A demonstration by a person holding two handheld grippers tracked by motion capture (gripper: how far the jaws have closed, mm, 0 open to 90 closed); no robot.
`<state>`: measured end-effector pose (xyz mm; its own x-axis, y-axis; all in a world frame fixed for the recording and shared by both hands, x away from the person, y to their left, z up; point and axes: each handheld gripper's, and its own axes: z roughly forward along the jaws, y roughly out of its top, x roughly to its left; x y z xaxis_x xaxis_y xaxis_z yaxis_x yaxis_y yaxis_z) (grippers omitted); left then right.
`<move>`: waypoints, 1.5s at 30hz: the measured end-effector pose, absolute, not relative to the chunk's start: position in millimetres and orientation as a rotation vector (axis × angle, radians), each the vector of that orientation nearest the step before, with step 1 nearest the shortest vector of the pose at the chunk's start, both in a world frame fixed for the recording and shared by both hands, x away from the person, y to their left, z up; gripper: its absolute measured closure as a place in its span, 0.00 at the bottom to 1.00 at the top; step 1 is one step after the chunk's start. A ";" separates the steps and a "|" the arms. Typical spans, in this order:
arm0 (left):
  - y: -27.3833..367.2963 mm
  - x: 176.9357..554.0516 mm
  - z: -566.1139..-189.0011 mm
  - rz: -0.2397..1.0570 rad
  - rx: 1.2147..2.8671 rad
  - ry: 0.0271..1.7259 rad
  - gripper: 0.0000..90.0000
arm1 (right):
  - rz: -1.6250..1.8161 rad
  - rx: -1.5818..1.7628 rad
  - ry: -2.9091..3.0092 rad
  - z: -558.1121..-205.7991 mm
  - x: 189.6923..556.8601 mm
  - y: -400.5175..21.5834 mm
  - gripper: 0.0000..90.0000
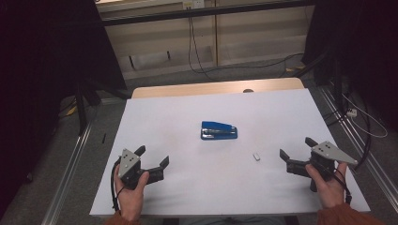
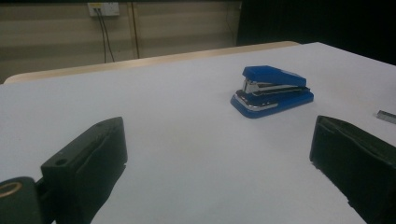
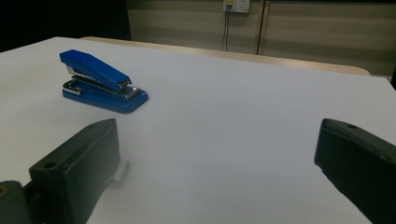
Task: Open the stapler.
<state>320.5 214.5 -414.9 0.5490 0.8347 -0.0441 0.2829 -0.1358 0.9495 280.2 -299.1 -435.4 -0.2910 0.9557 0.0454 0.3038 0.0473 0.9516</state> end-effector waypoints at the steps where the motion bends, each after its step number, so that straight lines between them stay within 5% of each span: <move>1: 214.5 320.5 -414.9 0.629 1.690 0.946 0.05 | 1.264 1.281 1.671 -435.4 280.2 -299.1 0.00; 45: 194.8 335.9 -421.9 0.501 1.825 0.896 0.07 | 1.354 1.160 1.874 -436.0 298.6 -259.4 0.01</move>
